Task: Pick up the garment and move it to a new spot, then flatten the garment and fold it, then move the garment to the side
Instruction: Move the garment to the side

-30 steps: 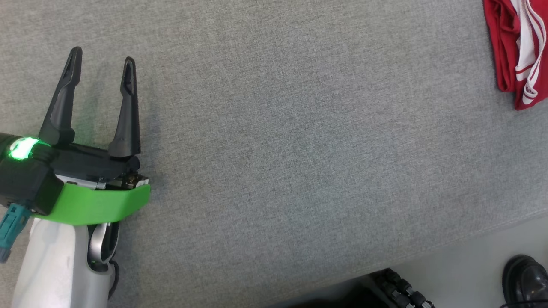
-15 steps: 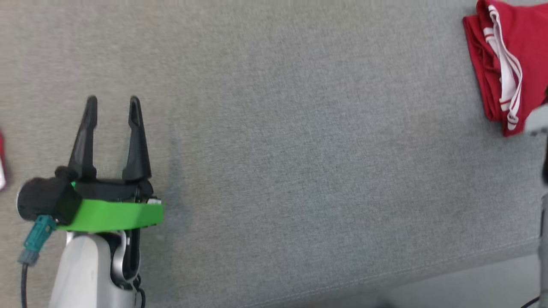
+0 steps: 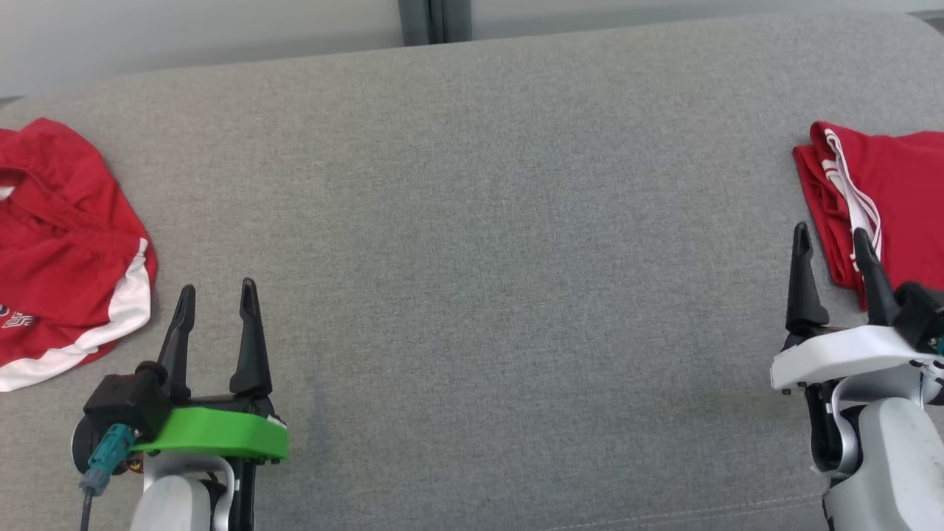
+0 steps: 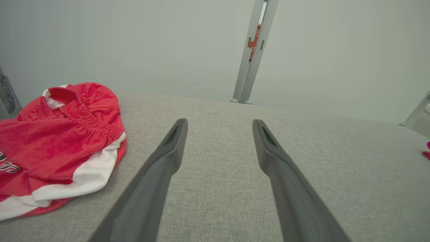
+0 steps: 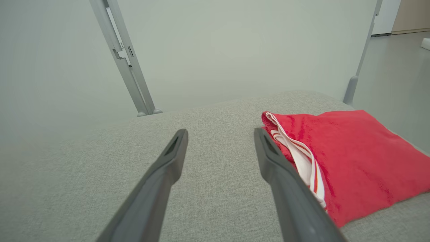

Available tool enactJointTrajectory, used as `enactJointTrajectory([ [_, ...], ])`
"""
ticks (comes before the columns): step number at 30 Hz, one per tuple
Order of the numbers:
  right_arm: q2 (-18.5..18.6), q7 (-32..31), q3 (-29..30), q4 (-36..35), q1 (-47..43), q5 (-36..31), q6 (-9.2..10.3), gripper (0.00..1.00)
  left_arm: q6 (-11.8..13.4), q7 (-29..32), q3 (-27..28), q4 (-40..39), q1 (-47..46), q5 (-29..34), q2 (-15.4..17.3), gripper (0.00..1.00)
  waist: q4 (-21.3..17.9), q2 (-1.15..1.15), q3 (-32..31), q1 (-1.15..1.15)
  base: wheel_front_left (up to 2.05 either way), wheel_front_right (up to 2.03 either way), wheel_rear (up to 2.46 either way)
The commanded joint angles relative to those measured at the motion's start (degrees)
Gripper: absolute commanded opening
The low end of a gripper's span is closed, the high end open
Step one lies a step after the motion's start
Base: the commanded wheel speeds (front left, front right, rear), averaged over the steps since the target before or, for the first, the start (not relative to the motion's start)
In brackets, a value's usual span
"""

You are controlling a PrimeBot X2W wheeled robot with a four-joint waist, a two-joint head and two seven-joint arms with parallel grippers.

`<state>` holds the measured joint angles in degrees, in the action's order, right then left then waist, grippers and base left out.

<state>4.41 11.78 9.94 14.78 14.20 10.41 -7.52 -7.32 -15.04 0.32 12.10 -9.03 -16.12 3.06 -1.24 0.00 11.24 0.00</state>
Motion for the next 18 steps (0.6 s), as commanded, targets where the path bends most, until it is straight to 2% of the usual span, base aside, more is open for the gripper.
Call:
enactJointTrajectory([
  [1,-0.2,0.4,-0.4,0.1,-1.4,0.0,0.05,1.00,-0.2,-0.2,0.2,0.8,1.3,-0.1,-0.1,1.00,3.0,0.00,-5.5,0.00,0.00,0.00,0.00],
  [9,-1.1,0.3,-2.4,2.6,-5.0,-2.3,0.06,1.00,-0.2,-0.2,-0.4,4.4,3.6,-0.8,-0.1,1.00,3.0,0.00,-10.0,0.00,0.00,0.00,0.00],
  [18,-1.4,0.2,-4.1,4.9,-6.9,-4.0,0.06,1.00,-0.2,-0.2,-1.3,6.0,4.1,-1.3,-0.1,1.00,2.7,0.00,-11.6,0.00,0.00,0.00,0.00],
])
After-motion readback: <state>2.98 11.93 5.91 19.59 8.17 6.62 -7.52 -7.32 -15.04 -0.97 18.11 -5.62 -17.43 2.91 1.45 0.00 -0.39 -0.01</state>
